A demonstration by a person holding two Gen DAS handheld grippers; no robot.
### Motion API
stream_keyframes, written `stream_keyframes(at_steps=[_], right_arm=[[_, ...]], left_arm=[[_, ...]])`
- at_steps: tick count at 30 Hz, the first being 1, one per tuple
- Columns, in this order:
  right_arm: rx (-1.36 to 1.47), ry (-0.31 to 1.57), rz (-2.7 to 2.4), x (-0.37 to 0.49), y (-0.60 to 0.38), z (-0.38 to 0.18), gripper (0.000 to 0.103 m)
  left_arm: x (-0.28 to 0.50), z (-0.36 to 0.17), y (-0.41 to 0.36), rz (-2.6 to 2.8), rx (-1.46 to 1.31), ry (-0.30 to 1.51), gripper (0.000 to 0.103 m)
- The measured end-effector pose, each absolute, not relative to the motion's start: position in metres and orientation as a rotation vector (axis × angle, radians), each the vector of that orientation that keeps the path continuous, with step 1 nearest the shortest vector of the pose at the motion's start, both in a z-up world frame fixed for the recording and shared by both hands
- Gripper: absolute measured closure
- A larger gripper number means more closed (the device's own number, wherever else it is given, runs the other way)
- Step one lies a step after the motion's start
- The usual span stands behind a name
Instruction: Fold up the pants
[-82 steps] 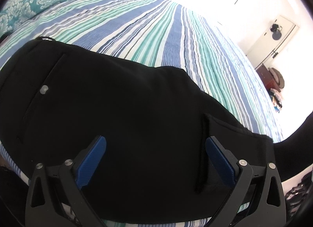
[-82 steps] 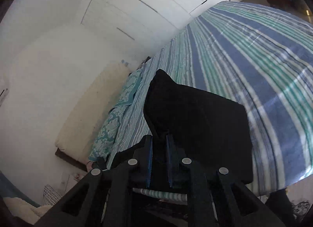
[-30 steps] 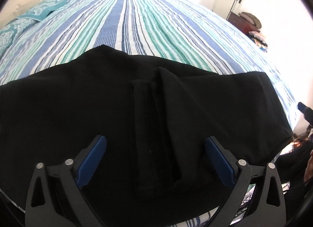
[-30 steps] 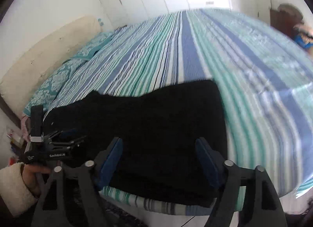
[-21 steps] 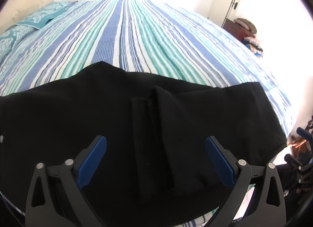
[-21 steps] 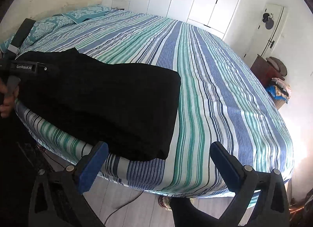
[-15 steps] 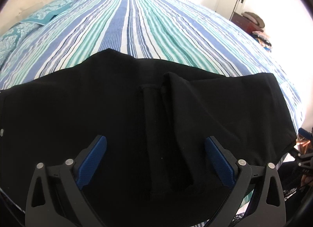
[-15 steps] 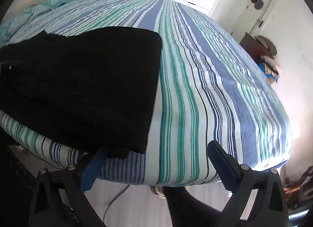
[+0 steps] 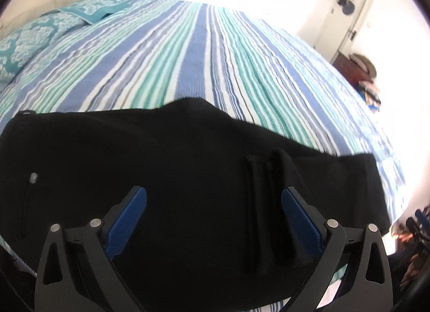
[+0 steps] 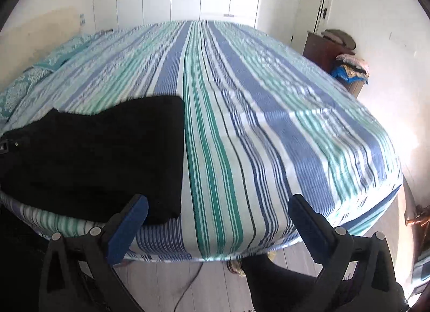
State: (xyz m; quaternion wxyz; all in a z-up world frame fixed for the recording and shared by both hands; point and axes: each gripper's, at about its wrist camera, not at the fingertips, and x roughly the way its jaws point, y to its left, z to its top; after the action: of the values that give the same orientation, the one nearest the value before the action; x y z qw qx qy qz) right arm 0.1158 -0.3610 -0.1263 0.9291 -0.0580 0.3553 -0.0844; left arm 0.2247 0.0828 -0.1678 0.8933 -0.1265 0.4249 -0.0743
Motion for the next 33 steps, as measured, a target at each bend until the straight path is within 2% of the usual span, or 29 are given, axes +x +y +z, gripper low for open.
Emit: stream_keyframes(at_steps=[2, 5, 9, 12, 17, 22, 27, 33], right_arm=[[-0.095, 0.675, -0.070, 0.124, -0.351, -0.116, 0.001], [-0.053, 0.706, 0.063, 0.158, -0.329, -0.121, 0.001], [-0.052, 0.795, 0.149, 0.201, -0.301, -0.148, 0.001], [-0.093, 0.922, 0.155, 0.224, -0.292, -0.184, 0.002], [-0.179, 0.940, 0.141, 0.224, -0.286, -0.202, 0.000], [-0.168, 0.932, 0.136, 0.221, -0.289, -0.205, 0.000], [-0.173, 0.932, 0.126, 0.222, -0.286, -0.206, 0.000], [-0.173, 0.932, 0.101, 0.225, -0.284, -0.207, 0.000]], left_arm=[[0.224, -0.161, 0.090, -0.172, -0.335, 0.827, 0.002], [0.221, -0.156, 0.065, -0.293, -0.320, 0.783, 0.002], [0.230, -0.171, -0.009, -0.486, -0.103, 0.862, 0.002], [0.245, -0.203, -0.036, -0.378, 0.103, 0.963, 0.002], [0.248, -0.200, -0.001, -0.318, -0.022, 0.987, 0.002], [0.285, -0.171, 0.069, -0.084, -0.115, 0.888, 0.001], [0.345, -0.201, 0.143, 0.118, -0.174, 0.957, 0.001], [0.373, -0.225, 0.136, 0.118, -0.023, 1.016, 0.000]])
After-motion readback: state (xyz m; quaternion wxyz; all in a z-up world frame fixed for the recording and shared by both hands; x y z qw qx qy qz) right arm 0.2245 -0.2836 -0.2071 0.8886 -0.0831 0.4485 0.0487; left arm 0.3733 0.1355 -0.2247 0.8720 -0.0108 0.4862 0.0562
